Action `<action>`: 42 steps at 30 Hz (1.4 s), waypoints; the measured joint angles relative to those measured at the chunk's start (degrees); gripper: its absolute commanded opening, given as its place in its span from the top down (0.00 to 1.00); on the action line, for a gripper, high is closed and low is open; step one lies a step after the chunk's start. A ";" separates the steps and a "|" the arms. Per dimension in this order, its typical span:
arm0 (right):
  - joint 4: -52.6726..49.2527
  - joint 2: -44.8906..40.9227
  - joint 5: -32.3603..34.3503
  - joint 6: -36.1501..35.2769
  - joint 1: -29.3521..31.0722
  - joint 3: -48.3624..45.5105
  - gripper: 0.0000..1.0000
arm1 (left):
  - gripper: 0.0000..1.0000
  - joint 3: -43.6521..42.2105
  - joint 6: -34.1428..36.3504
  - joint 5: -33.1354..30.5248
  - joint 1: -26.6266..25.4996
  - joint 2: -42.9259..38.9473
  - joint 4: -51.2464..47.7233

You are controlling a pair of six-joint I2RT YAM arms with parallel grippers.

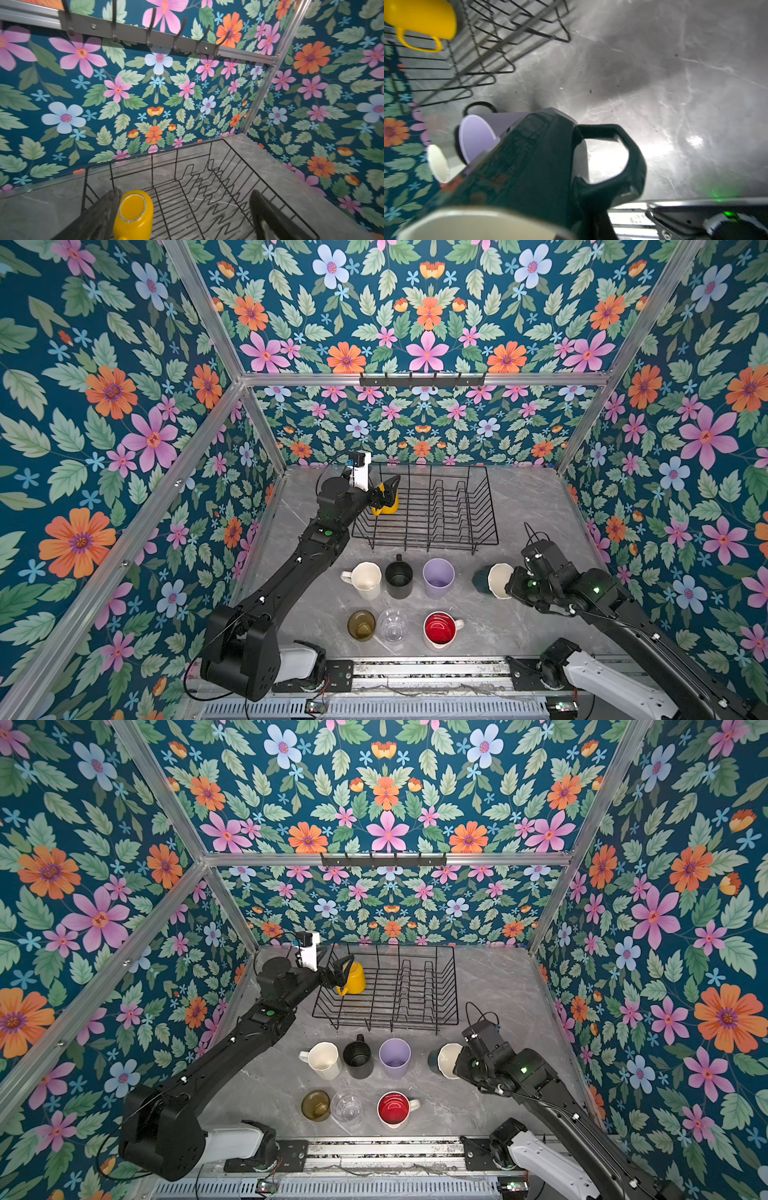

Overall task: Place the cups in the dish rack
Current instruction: 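Lift the green mug over the rack with the right gripper while the left approaches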

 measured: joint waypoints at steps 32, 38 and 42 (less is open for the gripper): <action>43.82 23.65 -49.75 -0.37 -15.69 11.02 1.00 | 0.01 -21.38 2.95 36.87 -0.57 2.49 49.35; 44.92 25.18 -52.26 -0.63 -12.76 12.61 1.00 | 0.00 -21.44 1.25 38.82 -0.57 4.48 56.30; 44.92 26.27 -53.31 -1.07 -10.99 13.31 1.00 | 0.00 -21.22 0.17 39.67 -0.57 5.09 59.19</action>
